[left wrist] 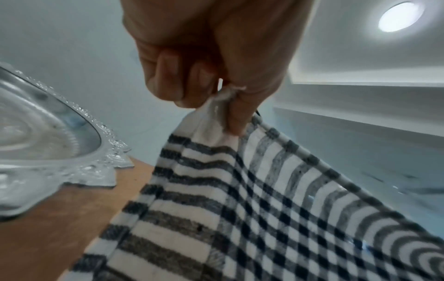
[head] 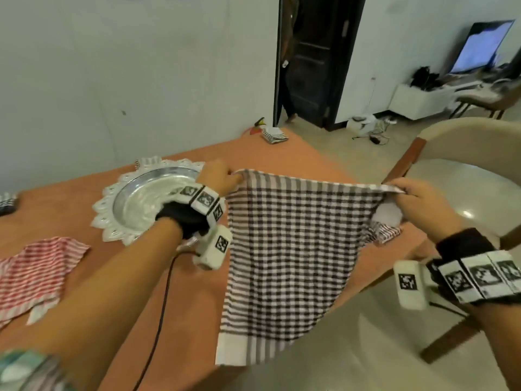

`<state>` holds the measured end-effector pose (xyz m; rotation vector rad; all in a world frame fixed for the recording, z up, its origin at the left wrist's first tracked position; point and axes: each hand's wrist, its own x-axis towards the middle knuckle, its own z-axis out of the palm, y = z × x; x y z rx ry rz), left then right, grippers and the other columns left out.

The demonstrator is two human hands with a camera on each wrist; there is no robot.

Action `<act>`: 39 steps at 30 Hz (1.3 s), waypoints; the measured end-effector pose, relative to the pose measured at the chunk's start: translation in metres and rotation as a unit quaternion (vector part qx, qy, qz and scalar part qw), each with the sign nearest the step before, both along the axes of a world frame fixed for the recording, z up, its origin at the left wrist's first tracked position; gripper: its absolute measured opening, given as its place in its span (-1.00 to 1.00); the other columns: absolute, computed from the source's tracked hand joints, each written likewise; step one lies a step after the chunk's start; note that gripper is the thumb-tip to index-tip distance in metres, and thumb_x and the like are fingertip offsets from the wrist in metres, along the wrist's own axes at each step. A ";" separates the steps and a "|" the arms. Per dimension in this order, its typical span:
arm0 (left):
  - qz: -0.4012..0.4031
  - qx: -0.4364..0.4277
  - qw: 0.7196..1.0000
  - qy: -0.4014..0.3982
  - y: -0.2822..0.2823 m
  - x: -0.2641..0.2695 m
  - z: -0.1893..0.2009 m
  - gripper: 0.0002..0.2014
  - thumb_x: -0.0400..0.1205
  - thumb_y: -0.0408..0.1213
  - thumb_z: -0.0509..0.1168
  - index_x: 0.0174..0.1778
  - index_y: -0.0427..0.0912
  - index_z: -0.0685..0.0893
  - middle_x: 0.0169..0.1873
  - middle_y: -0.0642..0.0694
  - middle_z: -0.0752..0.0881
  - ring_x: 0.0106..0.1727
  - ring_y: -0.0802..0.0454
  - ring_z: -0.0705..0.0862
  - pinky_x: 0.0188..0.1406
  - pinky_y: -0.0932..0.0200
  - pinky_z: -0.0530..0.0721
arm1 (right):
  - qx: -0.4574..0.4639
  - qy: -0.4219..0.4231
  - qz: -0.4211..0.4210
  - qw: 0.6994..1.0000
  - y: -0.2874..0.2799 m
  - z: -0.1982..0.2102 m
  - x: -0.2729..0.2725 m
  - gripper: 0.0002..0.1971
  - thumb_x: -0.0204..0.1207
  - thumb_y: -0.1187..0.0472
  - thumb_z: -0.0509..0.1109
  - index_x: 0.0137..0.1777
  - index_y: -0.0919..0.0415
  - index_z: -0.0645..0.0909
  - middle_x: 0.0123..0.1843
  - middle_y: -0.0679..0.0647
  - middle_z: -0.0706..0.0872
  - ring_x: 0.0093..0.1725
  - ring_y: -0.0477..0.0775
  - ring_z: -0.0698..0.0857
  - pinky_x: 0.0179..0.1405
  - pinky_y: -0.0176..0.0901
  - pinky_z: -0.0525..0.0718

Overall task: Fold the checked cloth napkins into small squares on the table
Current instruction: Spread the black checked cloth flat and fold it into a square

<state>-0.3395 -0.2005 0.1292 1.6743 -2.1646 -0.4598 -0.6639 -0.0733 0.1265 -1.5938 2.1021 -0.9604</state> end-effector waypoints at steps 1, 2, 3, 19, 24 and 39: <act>0.023 0.015 1.000 -0.008 -0.016 -0.010 0.007 -0.56 0.63 -0.08 0.26 -0.53 -0.23 0.42 -0.59 -0.09 0.38 -0.53 0.01 0.33 -0.54 0.17 0.22 | 0.014 -0.012 0.011 1.000 -0.018 0.004 -0.011 -0.80 0.59 0.37 0.17 -0.13 0.49 0.58 -0.20 0.47 0.63 -0.16 0.45 0.64 -0.18 0.28 0.66; 0.041 0.034 0.999 -0.002 -0.033 -0.019 0.014 -0.63 0.61 -0.09 0.29 -0.45 -0.24 0.49 -0.55 -0.10 0.43 -0.50 -0.01 0.38 -0.51 0.17 0.27 | 0.028 -0.050 0.015 0.998 -0.038 0.009 -0.019 -0.81 0.60 0.34 0.19 -0.14 0.44 0.58 -0.24 0.44 0.63 -0.22 0.38 0.68 -0.27 0.20 0.72; 0.055 0.049 0.997 0.007 -0.049 -0.024 0.020 -0.70 0.59 -0.11 0.32 -0.38 -0.22 0.54 -0.50 -0.12 0.50 -0.45 -0.05 0.44 -0.45 0.18 0.35 | 0.041 -0.098 0.017 0.994 -0.057 0.013 -0.023 -0.83 0.60 0.34 0.20 -0.13 0.38 0.59 -0.24 0.38 0.64 -0.28 0.27 0.69 -0.42 0.03 0.75; 0.161 -0.189 0.932 0.263 -0.144 -0.063 0.098 -0.73 0.66 -0.38 0.14 0.11 -0.35 0.71 0.08 -0.33 0.73 0.13 -0.22 0.67 -0.01 0.06 0.55 | -0.169 -0.178 -0.056 0.968 -0.222 0.081 -0.050 -0.66 0.49 0.40 0.13 -0.16 0.01 0.68 -0.19 0.01 0.70 -0.20 -0.03 0.65 -0.16 -0.09 0.67; 0.177 -0.196 0.926 0.268 -0.105 -0.055 0.072 -0.72 0.66 -0.42 0.12 0.17 -0.33 0.68 0.15 -0.28 0.72 0.20 -0.15 0.65 0.08 0.21 0.48 | -0.204 -0.152 0.009 0.967 -0.202 0.048 -0.050 -0.66 0.46 0.50 0.20 -0.23 0.07 0.67 -0.19 0.07 0.71 -0.23 -0.12 0.61 -0.20 -0.25 0.58; 0.156 0.124 0.975 -0.102 0.059 -0.060 -0.155 -0.74 0.60 -0.43 0.16 0.14 -0.25 0.68 0.19 -0.23 0.69 0.24 -0.21 0.64 0.20 -0.02 0.57 | 0.083 0.294 0.270 0.913 -0.093 -0.159 -0.068 -0.74 0.34 0.46 0.35 -0.22 0.11 0.77 -0.16 0.07 0.79 0.02 0.22 0.60 -0.02 0.05 0.54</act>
